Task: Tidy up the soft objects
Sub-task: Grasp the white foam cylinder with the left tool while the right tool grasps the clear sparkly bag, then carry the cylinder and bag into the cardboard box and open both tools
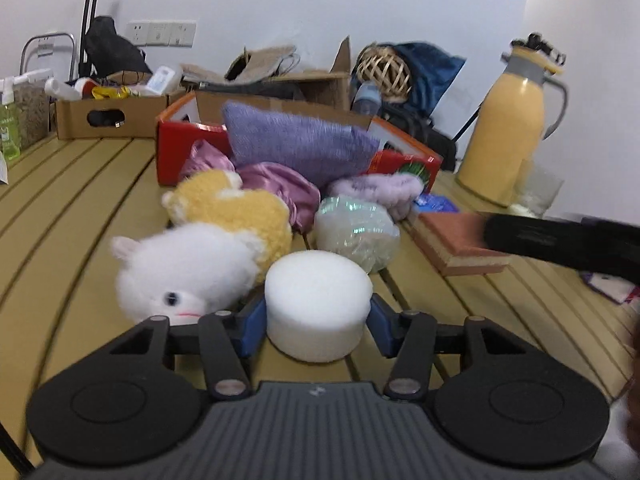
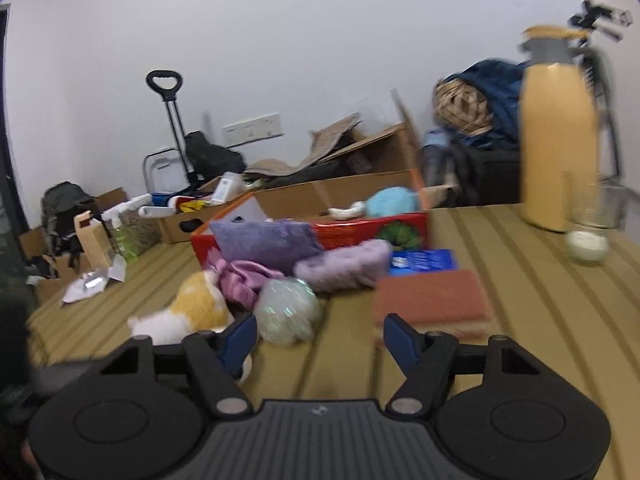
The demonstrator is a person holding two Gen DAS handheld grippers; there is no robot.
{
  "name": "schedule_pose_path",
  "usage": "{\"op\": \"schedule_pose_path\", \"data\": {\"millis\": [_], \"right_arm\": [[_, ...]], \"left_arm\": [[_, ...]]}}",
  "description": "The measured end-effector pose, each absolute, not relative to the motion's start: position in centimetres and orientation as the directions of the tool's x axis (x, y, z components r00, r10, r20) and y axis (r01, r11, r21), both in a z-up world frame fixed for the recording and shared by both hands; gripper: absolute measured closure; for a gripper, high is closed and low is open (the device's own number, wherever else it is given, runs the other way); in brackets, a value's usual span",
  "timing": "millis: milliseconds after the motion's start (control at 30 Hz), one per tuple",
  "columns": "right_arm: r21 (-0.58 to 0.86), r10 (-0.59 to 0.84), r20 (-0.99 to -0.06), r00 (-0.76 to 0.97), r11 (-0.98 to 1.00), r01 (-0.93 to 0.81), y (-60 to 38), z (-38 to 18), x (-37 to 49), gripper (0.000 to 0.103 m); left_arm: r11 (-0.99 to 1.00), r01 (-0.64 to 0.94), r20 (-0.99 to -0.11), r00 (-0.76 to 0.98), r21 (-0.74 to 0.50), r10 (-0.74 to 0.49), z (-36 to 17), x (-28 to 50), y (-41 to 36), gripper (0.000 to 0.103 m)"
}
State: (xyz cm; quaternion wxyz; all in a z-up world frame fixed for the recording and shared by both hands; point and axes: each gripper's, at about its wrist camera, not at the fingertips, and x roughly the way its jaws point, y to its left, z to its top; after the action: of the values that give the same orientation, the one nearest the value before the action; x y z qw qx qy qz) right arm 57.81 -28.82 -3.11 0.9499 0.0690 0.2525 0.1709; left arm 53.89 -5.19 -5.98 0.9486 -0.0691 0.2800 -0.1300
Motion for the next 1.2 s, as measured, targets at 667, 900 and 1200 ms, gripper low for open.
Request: {"op": "schedule_pose_path", "data": {"millis": [667, 900, 1200], "right_arm": [[0.159, 0.328, -0.479, 0.815, 0.945, -0.287, -27.9, -2.1, 51.8, 0.073], [0.161, 0.336, -0.393, 0.856, 0.941, -0.296, -29.9, 0.7, 43.0, 0.073], [0.172, 0.364, -0.346, 0.865, 0.931, -0.322, -30.1, 1.7, 41.2, 0.073]], "left_arm": [[0.955, 0.23, -0.36, 0.888, -0.189, -0.285, 0.6, 45.6, -1.4, 0.049], [0.954, 0.256, -0.293, 0.911, -0.155, -0.292, 2.9, 40.3, -3.2, 0.049], [0.962, 0.234, -0.271, 0.925, -0.143, -0.265, 3.7, 38.0, -3.0, 0.049]]}}
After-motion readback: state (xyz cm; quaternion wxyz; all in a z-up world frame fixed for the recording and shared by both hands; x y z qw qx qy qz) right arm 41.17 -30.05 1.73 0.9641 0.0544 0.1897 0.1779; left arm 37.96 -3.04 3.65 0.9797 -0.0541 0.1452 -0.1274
